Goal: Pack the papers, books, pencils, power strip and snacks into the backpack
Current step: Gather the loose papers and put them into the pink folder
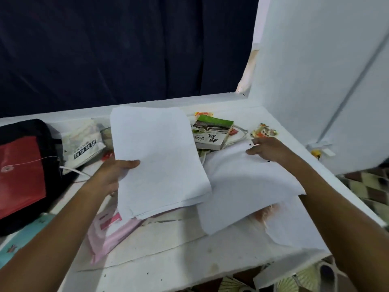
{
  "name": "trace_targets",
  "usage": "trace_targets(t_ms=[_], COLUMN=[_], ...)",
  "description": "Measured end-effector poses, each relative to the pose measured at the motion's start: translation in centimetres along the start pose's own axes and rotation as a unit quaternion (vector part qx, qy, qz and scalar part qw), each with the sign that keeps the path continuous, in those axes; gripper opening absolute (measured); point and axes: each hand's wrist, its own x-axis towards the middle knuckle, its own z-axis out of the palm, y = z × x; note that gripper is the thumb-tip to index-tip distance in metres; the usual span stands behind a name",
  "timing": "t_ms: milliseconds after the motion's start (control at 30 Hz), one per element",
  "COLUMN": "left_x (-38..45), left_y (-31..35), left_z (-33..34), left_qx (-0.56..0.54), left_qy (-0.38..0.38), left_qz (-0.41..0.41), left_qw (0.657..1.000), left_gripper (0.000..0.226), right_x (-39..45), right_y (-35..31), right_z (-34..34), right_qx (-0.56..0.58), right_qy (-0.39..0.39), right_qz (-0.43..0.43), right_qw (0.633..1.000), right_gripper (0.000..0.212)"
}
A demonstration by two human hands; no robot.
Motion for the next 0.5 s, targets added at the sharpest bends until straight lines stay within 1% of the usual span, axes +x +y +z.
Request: trace_targets(t_ms=[33,100,200,267,333,500], left_x=[0.5,1.4,2.4,2.9,3.0,3.4], left_y=[-0.1,-0.3,-0.6,-0.8,-0.9,-0.8], left_z=[0.7,2.0,3.3,4.4,5.6,7.7], left_qx=[0.008,0.022,0.031,0.039,0.048,0.051], left_qy=[-0.006,-0.020,-0.037,-0.047,-0.047,-0.048], left_qz=[0.000,-0.006,-0.038,-0.051,-0.053,-0.049], left_qw=[1.000,1.000,0.998,0.997,0.996,0.996], left_gripper=[0.037,0.041,0.048,0.047,0.041,0.039], right_x=[-0.4,-1.2,-3.1,-3.8,-4.1,-3.8], right_y=[0.3,0.7,0.3,-0.2,-0.8,-1.7], right_z=[-1.1,-3.5,-6.3,-7.4,-7.9,-8.2], right_qx=[0.023,0.084,0.126,0.146,0.164,0.226], right_qy=[0.014,0.054,0.102,0.120,0.133,0.138], right_qz=[-0.002,-0.011,-0.037,-0.057,-0.073,-0.104], right_qw=[1.000,0.995,0.986,0.980,0.975,0.959], right_gripper=[0.018,0.019,0.011,0.014,0.017,0.024])
